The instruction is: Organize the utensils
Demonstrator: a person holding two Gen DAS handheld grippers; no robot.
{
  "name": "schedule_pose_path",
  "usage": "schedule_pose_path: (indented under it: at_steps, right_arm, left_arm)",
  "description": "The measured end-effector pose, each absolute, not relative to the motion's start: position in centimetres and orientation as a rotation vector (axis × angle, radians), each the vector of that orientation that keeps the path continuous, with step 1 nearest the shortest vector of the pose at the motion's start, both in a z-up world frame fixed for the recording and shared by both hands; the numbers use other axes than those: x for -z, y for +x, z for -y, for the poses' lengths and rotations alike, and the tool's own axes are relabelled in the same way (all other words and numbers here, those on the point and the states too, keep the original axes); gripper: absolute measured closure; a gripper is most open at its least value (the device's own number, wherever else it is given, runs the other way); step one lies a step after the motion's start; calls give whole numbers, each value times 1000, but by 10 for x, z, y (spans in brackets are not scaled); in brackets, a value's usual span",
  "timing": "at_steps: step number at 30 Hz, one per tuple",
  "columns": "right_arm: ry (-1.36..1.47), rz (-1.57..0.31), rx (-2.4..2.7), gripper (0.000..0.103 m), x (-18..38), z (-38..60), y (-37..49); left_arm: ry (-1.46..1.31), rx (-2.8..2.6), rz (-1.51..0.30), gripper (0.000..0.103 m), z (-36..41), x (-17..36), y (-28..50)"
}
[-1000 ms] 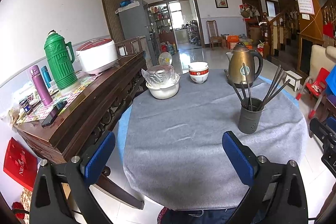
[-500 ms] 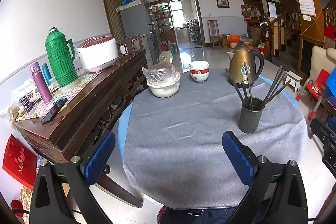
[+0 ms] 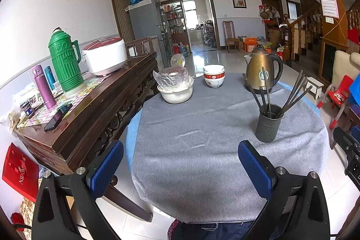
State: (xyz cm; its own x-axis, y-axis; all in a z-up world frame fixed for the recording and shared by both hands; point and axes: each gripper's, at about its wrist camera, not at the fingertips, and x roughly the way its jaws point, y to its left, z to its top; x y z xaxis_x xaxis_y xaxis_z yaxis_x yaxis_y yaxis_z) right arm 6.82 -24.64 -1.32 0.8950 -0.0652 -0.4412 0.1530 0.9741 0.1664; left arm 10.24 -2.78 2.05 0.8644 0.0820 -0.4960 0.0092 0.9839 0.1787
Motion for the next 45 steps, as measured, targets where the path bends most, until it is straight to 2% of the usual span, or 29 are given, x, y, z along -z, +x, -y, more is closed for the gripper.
schedule_pose_path:
  at_steps: [45]
  right_arm:
    - [196,-448,109,28,9,243,70]
  left_arm:
    - [174,-54,-533,2,27,-24,103]
